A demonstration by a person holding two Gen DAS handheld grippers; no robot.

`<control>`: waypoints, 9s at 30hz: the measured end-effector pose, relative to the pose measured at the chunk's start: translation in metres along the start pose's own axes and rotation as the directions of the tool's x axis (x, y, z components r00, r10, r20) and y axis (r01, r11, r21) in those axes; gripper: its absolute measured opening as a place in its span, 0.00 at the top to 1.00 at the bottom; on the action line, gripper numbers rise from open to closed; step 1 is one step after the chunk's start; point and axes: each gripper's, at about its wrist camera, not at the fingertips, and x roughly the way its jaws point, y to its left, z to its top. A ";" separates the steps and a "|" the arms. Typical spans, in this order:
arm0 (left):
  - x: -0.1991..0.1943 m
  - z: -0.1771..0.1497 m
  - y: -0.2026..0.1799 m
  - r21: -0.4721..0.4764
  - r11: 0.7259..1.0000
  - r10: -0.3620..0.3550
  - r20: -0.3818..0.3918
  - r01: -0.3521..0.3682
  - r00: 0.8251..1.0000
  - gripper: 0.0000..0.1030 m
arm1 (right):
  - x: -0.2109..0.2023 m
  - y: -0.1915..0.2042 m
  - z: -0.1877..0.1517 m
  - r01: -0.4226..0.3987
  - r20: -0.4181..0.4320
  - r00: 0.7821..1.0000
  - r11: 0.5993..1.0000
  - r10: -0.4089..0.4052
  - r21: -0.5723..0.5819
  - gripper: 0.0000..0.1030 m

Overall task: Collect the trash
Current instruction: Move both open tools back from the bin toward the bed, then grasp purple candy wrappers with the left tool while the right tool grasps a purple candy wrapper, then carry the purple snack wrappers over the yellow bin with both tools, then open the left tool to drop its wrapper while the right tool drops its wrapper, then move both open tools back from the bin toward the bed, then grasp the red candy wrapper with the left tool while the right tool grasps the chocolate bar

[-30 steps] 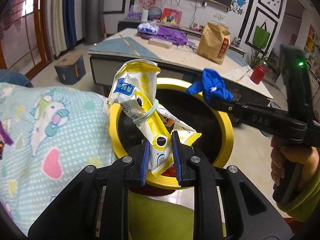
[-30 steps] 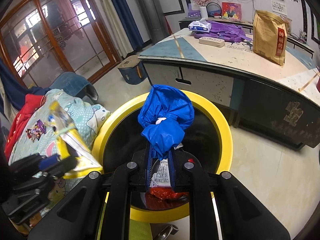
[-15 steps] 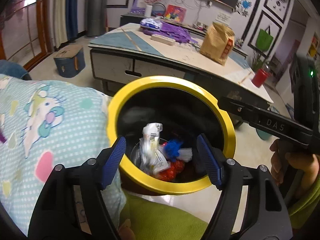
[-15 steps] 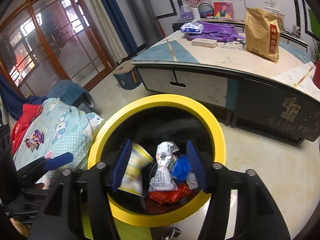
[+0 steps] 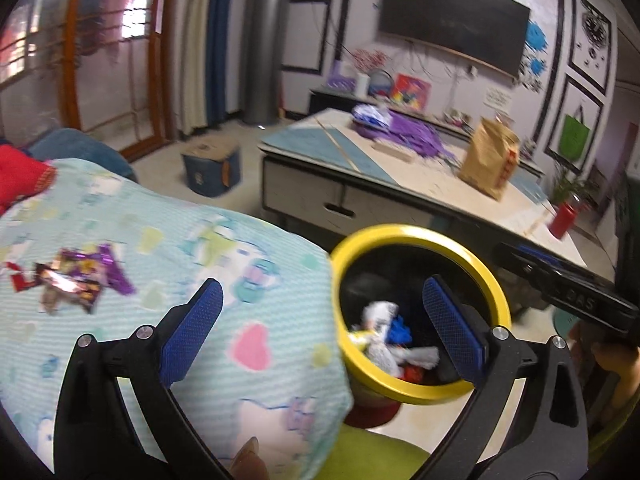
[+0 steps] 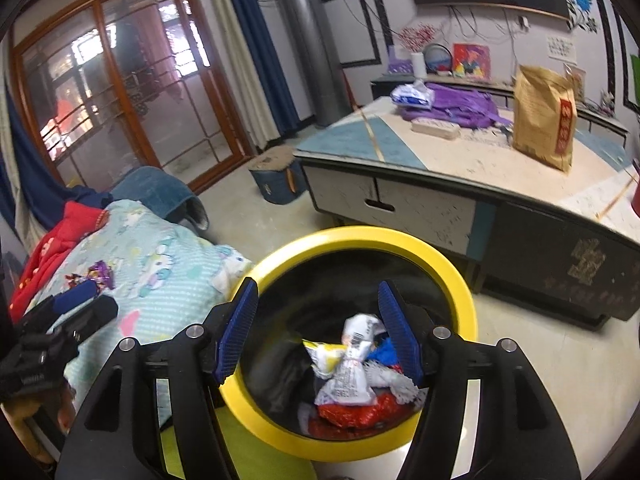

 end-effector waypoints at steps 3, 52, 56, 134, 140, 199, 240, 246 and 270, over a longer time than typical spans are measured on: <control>-0.012 0.002 0.014 -0.020 0.999 0.051 0.031 -0.050 0.998 0.11 | -0.007 0.013 0.002 -0.039 0.028 0.999 0.999 0.040 -0.017 0.41; -0.038 -0.028 0.223 -0.265 0.920 0.256 -0.151 -0.289 0.955 0.62 | 0.123 0.258 0.006 -0.401 -0.281 0.904 0.869 0.323 -0.289 0.43; -0.022 -0.025 0.223 -0.234 0.931 0.243 -0.181 -0.282 0.953 0.62 | 0.145 0.263 0.011 -0.418 -0.326 0.885 0.876 0.332 -0.240 0.47; -0.053 -0.020 0.037 -0.010 0.991 -0.136 -0.061 0.135 0.989 0.87 | 0.021 0.095 0.008 -0.189 -0.093 0.980 0.970 0.177 -0.152 0.90; -0.043 -0.019 0.017 0.025 0.985 -0.167 -0.079 0.169 0.983 0.87 | 0.021 0.063 0.008 -0.130 -0.085 0.989 0.986 0.122 -0.101 0.90; 0.061 -0.013 -0.056 0.090 0.973 -0.189 -0.212 0.212 0.959 0.11 | 0.026 -0.071 0.003 0.077 -0.086 0.994 0.976 -0.060 0.202 0.38; -0.060 0.006 0.105 -0.100 0.966 0.252 0.124 -0.240 0.960 0.11 | 0.003 0.119 0.010 -0.125 0.035 0.990 0.961 0.137 -0.248 0.16; -0.071 0.005 0.140 -0.139 0.936 0.341 0.131 -0.323 0.931 0.11 | 0.017 0.159 0.003 -0.201 -0.033 0.979 0.943 0.200 -0.267 0.16; -0.090 -0.028 0.262 -0.415 0.808 0.476 0.042 -0.418 0.878 0.11 | 0.123 0.303 -0.016 -0.411 -0.315 0.897 0.850 0.311 -0.329 0.16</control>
